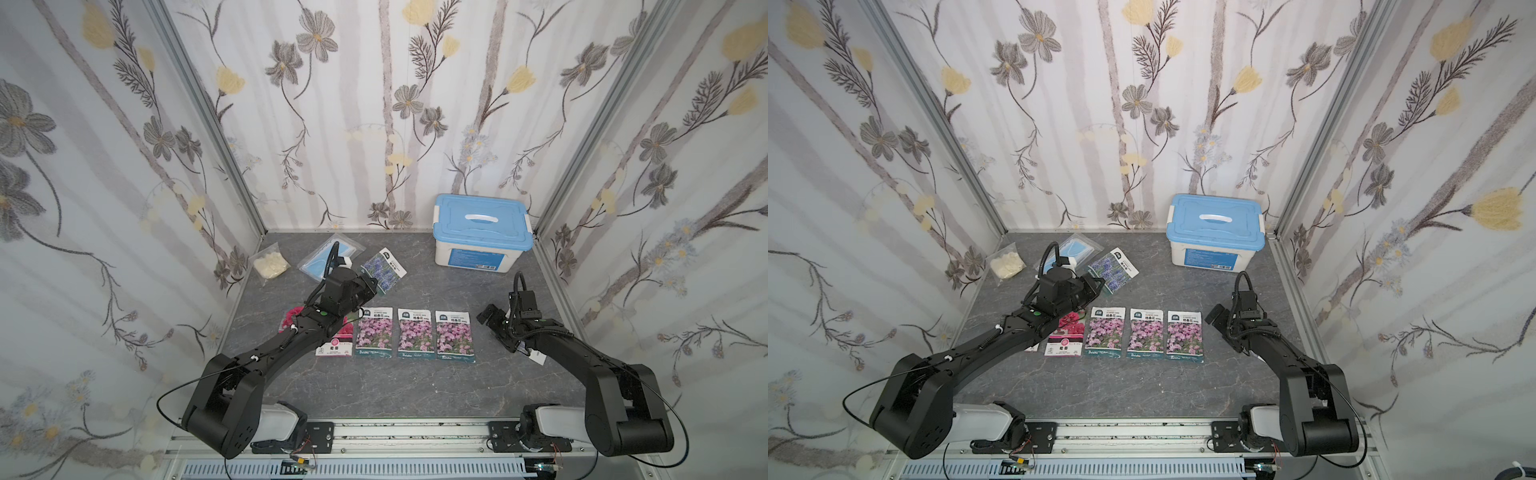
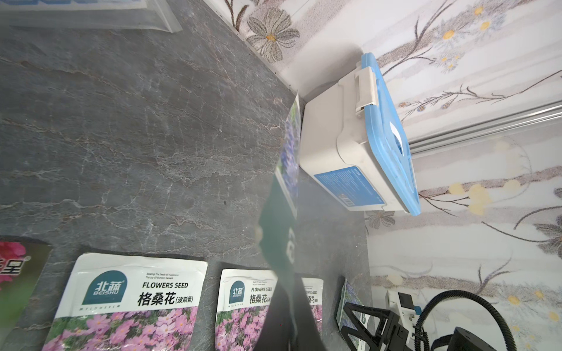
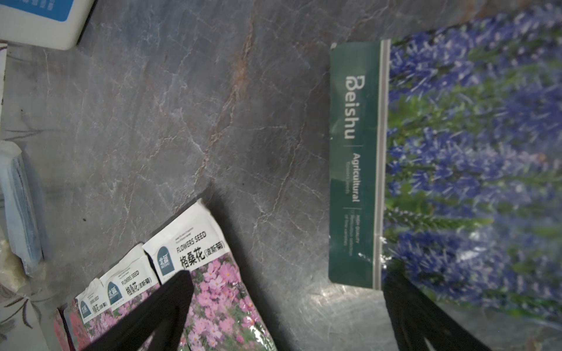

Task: Arrange the seed packets in a row
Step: Move the seed packet to the center of the board.

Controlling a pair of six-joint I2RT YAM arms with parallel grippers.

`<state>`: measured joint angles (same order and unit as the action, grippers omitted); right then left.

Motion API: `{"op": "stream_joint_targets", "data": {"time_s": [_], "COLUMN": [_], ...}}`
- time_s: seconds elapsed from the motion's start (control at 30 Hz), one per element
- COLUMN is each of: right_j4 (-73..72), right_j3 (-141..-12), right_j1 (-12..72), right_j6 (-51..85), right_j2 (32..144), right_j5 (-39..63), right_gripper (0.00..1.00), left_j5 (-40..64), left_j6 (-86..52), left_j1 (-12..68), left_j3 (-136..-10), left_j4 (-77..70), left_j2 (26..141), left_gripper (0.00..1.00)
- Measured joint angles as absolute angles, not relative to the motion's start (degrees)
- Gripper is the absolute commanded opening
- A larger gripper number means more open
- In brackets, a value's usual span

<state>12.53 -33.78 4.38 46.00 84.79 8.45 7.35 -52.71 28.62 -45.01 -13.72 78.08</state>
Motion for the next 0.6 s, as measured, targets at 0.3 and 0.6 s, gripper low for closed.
{"op": "stream_joint_targets", "data": {"time_s": [0.3,0.6], "right_j4": [8.8,7.5], "right_j3": [-34.3,-33.9], "right_j1": [-3.8,-5.6], "right_j6": [45.3,43.7], "right_j2": [87.8,82.5], "right_j5": [8.8,10.9], "right_gripper": [1.00,1.00], "left_j5": [7.7,7.7], "left_j6": [-52.7,-52.9], "left_j1": [31.6,34.3], "left_j3": [-47.0,-47.4], "left_j4": [-14.8,-16.9], "left_j2": [82.0,82.7], "left_gripper": [0.00,0.00]}}
